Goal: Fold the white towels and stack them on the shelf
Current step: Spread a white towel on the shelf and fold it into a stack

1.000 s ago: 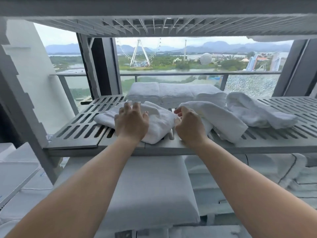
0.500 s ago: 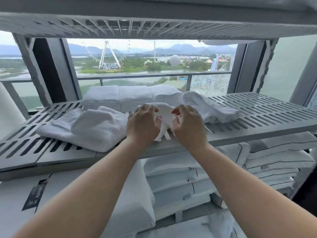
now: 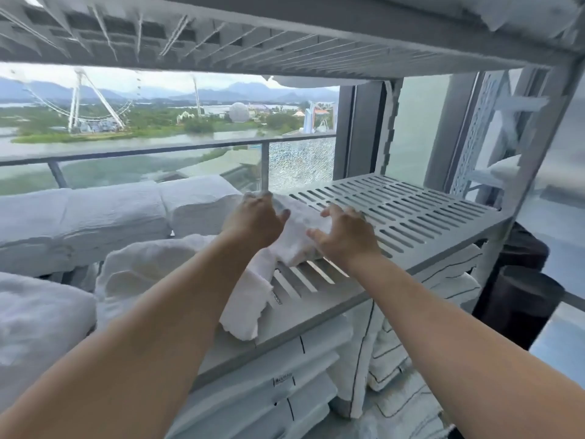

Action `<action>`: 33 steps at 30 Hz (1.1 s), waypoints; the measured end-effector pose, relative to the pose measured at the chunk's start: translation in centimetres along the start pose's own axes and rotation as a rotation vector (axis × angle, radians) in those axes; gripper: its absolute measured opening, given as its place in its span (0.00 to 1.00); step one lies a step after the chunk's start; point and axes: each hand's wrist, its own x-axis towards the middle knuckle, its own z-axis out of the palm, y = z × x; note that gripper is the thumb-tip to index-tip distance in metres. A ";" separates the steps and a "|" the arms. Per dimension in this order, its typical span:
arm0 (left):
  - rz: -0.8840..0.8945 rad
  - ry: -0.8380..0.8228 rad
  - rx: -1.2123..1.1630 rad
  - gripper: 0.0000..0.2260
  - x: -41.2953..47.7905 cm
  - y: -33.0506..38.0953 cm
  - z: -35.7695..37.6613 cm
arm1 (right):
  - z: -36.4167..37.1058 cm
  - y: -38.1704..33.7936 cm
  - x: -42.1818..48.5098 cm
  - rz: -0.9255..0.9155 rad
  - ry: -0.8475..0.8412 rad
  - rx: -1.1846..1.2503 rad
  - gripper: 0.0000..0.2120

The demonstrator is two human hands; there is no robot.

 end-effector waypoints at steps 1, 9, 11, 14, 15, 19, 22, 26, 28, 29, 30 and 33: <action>-0.003 -0.009 0.022 0.26 0.9 -0.1 0.3 | 0.5 0.4 0.8 -0.005 -0.025 0.011 0.27; -0.230 -0.054 0.034 0.32 4.2 -1.2 2.5 | 2.8 3.7 6.5 -0.204 -0.351 0.112 0.27; -0.394 -0.021 -0.141 0.30 4.2 -1.0 3.0 | 2.8 4.6 7.8 -0.272 -0.338 0.113 0.20; -0.560 0.025 -0.326 0.26 3.6 0.1 3.4 | 3.2 6.2 8.8 -0.342 -0.309 0.197 0.16; -0.589 0.058 -0.344 0.26 3.5 0.7 3.7 | 3.5 6.8 9.0 -0.354 -0.284 0.243 0.17; -0.621 0.227 -0.401 0.28 3.0 3.7 5.1 | 4.2 9.1 9.9 -0.364 -0.194 0.367 0.20; -0.585 0.271 -0.448 0.31 3.1 5.9 6.2 | 4.4 10.1 11.1 -0.324 -0.180 0.480 0.18; -0.502 0.223 -0.426 0.39 5.1 7.5 7.9 | 4.0 11.1 12.6 -0.283 -0.124 0.580 0.14; -0.439 0.218 -0.295 0.37 6.4 8.0 8.3 | 3.4 11.8 13.4 -0.266 -0.076 0.581 0.13; -0.417 0.213 -0.248 0.36 7.0 8.3 8.3 | 3.1 12.2 13.9 -0.255 -0.054 0.570 0.13; -0.404 0.205 -0.225 0.36 7.6 8.6 8.3 | 2.7 12.6 14.5 -0.244 -0.033 0.554 0.13; -0.375 0.217 -0.205 0.36 9.0 8.9 8.1 | 1.6 13.7 16.2 -0.215 0.035 0.511 0.12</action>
